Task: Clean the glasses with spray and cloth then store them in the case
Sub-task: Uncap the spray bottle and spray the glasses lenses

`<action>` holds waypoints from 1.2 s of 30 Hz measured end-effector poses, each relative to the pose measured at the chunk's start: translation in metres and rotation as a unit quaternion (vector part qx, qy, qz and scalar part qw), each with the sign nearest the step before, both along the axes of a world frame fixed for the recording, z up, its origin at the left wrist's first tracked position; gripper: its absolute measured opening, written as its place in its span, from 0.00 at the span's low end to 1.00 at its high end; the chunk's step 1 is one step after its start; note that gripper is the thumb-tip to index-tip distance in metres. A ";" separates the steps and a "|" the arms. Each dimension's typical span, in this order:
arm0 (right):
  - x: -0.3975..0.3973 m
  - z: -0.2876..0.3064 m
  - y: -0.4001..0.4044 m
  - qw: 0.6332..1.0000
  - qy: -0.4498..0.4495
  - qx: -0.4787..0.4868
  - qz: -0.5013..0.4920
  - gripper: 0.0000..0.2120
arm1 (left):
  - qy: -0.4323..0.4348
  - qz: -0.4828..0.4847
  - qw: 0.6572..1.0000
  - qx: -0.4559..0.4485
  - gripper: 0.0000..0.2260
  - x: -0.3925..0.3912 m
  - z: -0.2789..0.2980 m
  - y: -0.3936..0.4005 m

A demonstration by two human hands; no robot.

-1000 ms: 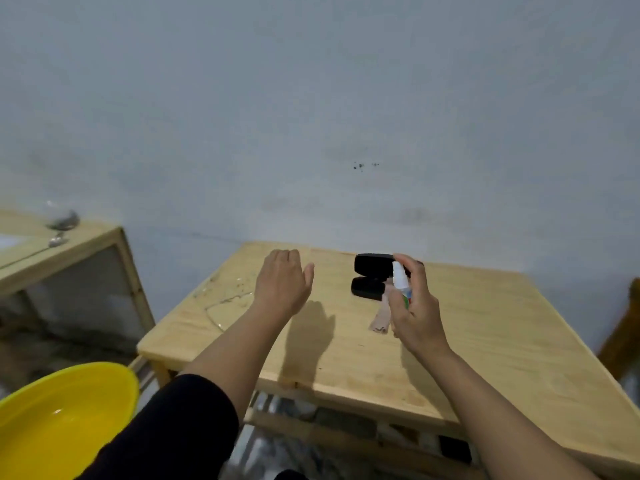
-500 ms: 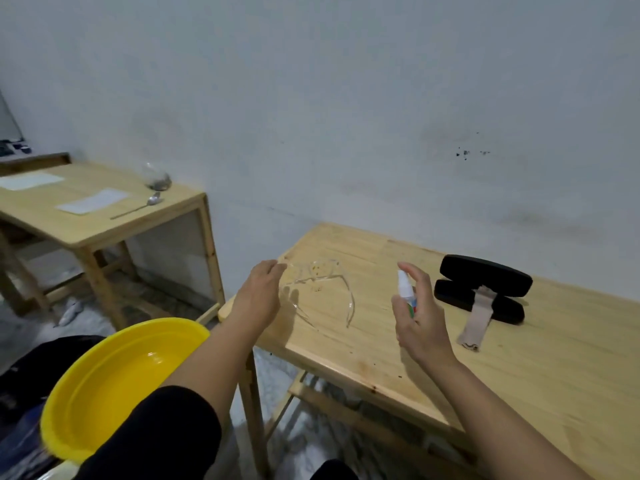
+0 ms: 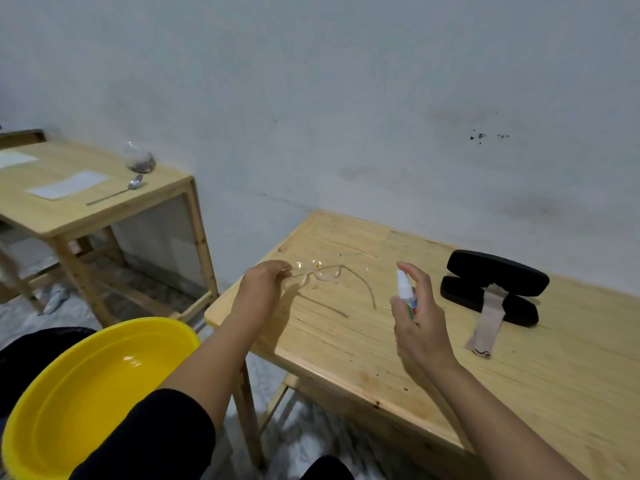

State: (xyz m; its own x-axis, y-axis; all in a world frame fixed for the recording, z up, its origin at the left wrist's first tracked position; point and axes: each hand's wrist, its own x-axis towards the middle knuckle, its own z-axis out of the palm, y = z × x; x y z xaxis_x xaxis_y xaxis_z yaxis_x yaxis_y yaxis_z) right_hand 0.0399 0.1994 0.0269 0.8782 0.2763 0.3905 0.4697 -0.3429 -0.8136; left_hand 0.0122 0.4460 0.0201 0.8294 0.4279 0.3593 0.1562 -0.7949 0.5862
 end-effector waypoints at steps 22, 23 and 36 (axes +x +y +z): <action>0.010 0.004 -0.052 0.953 -0.059 -0.262 -0.139 0.13 | -0.104 -0.063 0.980 -0.157 0.08 0.018 0.046 -0.112; 0.010 0.004 -0.055 0.955 -0.058 -0.256 -0.139 0.13 | -0.104 -0.065 0.980 -0.158 0.08 0.019 0.047 -0.114; 0.006 0.008 -0.034 0.964 -0.095 -0.233 -0.088 0.15 | -0.128 -0.075 0.975 -0.167 0.07 0.022 0.052 -0.142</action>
State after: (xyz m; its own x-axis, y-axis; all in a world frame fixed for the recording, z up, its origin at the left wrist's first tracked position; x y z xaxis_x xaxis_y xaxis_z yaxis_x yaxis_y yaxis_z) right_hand 0.0460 0.1656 0.0352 0.8528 0.3140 0.4174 0.4956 -0.7385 -0.4571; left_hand 0.0340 0.3038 0.0718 0.7927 0.4378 0.4243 -0.1320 -0.5562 0.8205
